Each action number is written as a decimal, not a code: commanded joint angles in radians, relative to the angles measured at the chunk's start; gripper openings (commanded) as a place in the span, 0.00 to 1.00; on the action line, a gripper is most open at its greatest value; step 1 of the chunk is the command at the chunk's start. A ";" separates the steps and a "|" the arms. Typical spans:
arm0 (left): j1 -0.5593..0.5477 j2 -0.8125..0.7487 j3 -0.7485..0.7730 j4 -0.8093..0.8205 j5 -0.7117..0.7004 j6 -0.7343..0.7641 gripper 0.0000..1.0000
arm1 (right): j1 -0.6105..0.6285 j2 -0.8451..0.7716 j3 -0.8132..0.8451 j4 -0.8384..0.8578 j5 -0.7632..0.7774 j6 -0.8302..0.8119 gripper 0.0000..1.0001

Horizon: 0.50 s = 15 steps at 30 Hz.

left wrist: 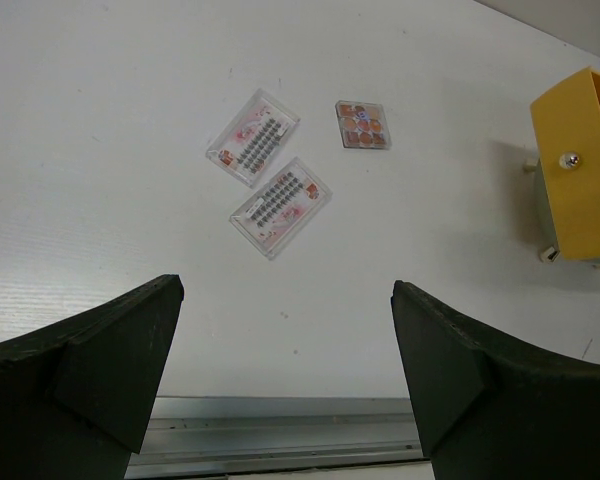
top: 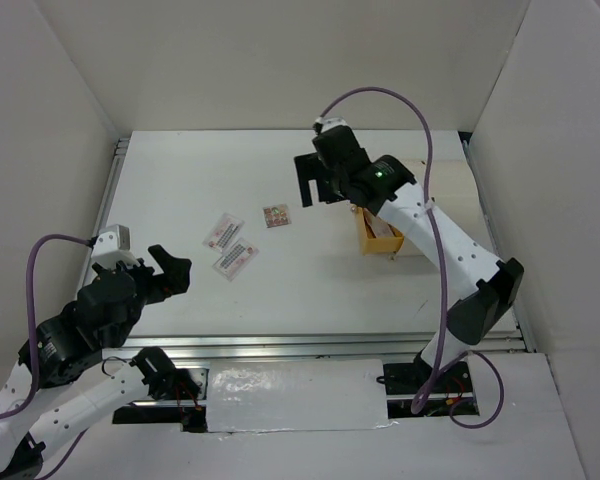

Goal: Organize the makeup

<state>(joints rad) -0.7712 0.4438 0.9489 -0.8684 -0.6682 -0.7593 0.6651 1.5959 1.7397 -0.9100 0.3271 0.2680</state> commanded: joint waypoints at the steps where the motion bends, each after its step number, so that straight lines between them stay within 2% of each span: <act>1: -0.005 0.003 0.005 0.016 -0.022 0.006 0.99 | 0.050 0.122 0.121 0.095 -0.118 -0.001 0.95; 6: -0.005 -0.017 0.001 0.016 -0.027 0.002 0.99 | 0.062 0.378 0.282 0.146 -0.264 0.025 0.94; 10: -0.010 -0.014 0.002 0.016 -0.022 0.003 0.99 | 0.054 0.496 0.346 0.193 -0.234 0.025 0.95; 15: -0.016 -0.008 0.001 0.025 -0.010 0.014 0.99 | 0.036 0.650 0.464 0.186 -0.272 0.007 1.00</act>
<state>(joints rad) -0.7799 0.4366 0.9485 -0.8707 -0.6754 -0.7612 0.7181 2.2337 2.0869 -0.7666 0.0875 0.2829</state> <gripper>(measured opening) 0.994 0.995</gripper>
